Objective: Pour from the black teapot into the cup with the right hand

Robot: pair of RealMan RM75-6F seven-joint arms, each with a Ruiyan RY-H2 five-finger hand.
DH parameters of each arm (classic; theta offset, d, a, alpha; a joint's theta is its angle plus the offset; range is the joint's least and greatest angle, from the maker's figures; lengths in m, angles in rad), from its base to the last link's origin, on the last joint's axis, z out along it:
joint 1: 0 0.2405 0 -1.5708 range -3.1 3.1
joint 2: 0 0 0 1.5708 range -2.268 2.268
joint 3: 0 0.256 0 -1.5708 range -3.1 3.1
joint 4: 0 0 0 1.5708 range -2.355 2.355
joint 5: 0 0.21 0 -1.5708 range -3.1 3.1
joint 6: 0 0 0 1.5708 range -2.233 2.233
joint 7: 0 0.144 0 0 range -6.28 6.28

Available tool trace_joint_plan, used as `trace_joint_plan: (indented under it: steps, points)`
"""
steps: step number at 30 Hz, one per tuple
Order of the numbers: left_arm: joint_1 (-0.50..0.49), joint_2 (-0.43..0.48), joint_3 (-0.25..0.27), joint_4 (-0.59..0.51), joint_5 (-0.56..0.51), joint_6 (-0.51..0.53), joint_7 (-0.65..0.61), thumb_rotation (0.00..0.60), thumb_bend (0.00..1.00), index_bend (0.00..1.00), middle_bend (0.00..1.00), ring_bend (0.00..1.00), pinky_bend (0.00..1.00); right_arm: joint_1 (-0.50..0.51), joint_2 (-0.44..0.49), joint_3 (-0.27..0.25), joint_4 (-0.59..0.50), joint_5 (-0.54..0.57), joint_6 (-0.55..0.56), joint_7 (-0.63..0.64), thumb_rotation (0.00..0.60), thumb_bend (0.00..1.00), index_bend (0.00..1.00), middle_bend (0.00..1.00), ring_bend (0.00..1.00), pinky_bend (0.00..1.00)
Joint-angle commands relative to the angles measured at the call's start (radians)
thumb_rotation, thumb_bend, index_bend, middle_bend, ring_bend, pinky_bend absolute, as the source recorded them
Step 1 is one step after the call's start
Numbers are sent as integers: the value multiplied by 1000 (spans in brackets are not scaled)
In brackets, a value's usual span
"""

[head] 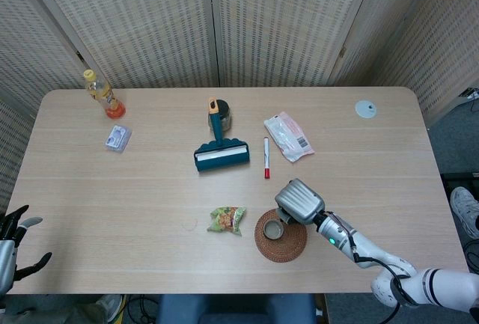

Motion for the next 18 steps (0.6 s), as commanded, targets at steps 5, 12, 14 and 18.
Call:
trace_joint_plan:
  steps: [5, 12, 14, 18]
  points:
    - [7, 2, 0, 3, -1, 9, -6, 600, 183, 278, 104, 120, 39, 21, 3, -1, -22, 0, -23, -66, 571, 586, 1000, 953, 911, 633]
    - [13, 3, 0, 9, -1, 17, -15, 600, 183, 278, 104, 120, 39, 40, -7, -1, -35, 12, -43, -142, 570, 585, 1000, 953, 911, 633]
    - [15, 2, 0, 11, -1, 19, -18, 600, 183, 278, 104, 120, 39, 47, -12, -2, -38, 16, -51, -164, 571, 585, 1000, 953, 911, 633]
    - [19, 2, 0, 15, -4, 22, -23, 600, 184, 278, 104, 120, 39, 56, -19, -3, -45, 25, -56, -208, 570, 585, 1000, 953, 911, 633]
